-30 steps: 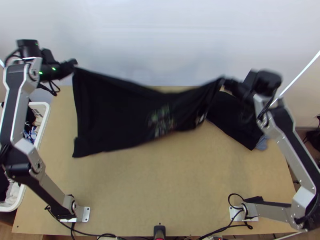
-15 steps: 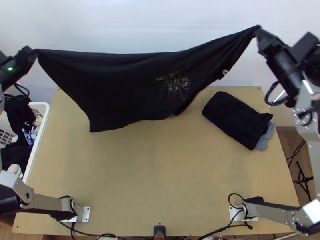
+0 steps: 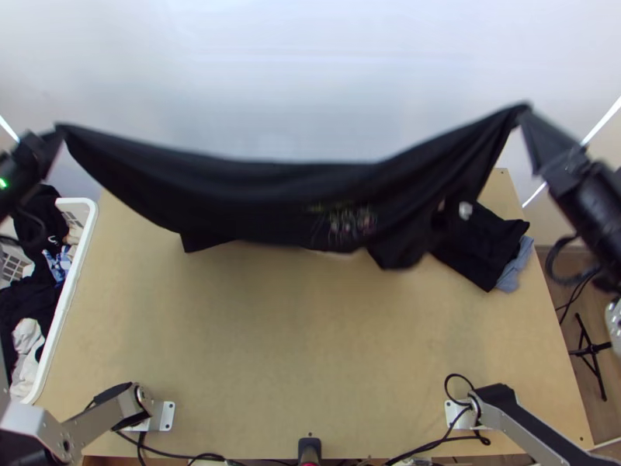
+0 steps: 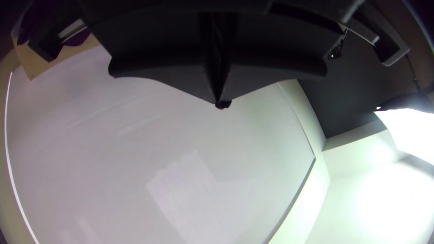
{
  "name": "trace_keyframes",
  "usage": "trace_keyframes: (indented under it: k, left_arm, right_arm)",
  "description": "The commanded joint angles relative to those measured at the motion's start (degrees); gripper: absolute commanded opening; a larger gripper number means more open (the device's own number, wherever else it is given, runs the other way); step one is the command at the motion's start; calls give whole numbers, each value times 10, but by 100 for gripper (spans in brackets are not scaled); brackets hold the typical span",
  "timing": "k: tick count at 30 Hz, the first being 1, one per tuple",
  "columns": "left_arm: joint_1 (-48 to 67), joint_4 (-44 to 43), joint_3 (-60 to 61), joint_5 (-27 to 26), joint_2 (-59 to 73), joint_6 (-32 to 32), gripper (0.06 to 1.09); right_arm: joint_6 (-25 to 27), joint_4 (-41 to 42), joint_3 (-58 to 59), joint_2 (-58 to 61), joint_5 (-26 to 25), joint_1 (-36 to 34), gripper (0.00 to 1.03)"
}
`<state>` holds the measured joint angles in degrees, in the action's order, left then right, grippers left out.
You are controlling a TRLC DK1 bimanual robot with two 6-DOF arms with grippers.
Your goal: Fold the t-shirt
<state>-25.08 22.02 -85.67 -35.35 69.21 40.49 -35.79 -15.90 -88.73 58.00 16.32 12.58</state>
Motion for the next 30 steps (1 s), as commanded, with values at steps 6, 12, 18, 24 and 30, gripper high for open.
trace_keyframes:
  k: [6,12,18,24,30]
  left_arm:
    - [6,-15,234,-27,-94,-59,9]
    - [77,-38,312,69,-7,-135,9]
    - [131,-57,295,168,163,-205,9]
    - [171,-87,258,208,260,-222,9]
    - [189,-100,224,213,313,-220,9]
  right_arm:
    - [-5,-3,279,-109,16,-41,3]
    - [-2,67,384,-97,14,-63,3]
    - [-2,87,418,-64,12,-68,3]
    - [0,96,438,-59,12,-68,3]
    - [2,96,459,-57,12,-77,3]
